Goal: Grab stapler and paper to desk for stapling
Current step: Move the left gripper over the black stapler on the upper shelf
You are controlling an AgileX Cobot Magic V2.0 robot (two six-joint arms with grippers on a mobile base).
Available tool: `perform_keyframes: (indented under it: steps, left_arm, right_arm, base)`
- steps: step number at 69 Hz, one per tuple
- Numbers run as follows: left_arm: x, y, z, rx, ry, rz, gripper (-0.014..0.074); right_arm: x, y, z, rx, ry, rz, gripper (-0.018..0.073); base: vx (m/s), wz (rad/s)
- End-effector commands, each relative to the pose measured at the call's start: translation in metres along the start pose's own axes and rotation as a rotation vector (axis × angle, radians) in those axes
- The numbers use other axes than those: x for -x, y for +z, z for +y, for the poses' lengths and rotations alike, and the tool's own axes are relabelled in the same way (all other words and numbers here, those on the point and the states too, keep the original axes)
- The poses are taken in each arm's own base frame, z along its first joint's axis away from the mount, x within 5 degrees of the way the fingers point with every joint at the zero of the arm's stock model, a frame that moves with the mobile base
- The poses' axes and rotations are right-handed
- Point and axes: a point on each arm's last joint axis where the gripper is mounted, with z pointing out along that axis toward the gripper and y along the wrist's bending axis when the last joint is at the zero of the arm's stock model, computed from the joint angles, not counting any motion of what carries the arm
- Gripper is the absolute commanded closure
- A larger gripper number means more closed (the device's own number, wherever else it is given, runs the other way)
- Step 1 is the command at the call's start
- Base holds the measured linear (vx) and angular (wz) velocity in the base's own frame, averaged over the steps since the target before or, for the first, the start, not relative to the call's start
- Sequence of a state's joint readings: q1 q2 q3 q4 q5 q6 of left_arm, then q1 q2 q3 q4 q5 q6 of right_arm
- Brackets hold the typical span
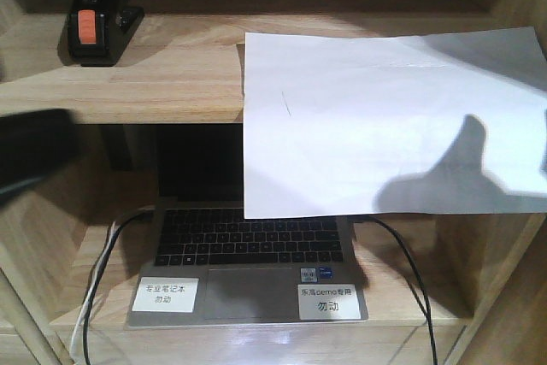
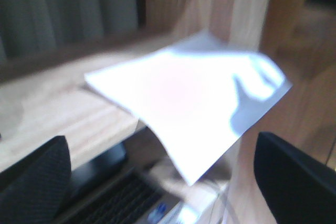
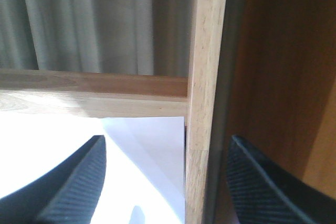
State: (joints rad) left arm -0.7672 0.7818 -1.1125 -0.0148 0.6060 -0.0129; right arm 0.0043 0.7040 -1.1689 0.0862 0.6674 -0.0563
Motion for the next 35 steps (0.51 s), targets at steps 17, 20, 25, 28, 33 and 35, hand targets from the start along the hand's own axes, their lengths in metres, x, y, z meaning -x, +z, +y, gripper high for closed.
perform_keyframes:
  steps: [17,20,25,28,33,35]
  left_arm:
    - [0.061,0.073,0.014,0.176,-0.015,0.02,-0.0062]
    - [0.07,0.078,0.018,0.222,-0.015,0.021,-0.0056]
    - [0.079,0.088,0.025,0.301,-0.04,0.054,-0.0047]
    - [0.085,0.091,0.029,0.351,-0.052,0.073,-0.0042]
    - [0.093,0.091,0.036,0.44,-0.053,0.097,-0.0035]
    - [0.097,0.09,0.04,0.478,-0.055,0.109,-0.0032]
  right_arm:
    - [0.013,-0.003,-0.001,-0.013,-0.008,-0.092,0.0097]
    - [0.013,-0.003,-0.001,-0.013,-0.008,-0.092,0.0097]
    - [0.013,-0.003,-0.001,-0.013,-0.008,-0.092,0.0097]
    - [0.013,-0.003,-0.001,-0.013,-0.008,-0.092,0.0097]
    - [0.013,-0.003,-0.001,-0.013,-0.008,-0.092,0.0097]
    - [0.013,-0.003,-0.001,-0.013,-0.008,-0.092,0.0097]
  base:
    - [0.0,0.0]
    - [0.0,0.0]
    - [0.0,0.0]
    - [0.0,0.0]
    - [0.0,0.0]
    - [0.0,0.0]
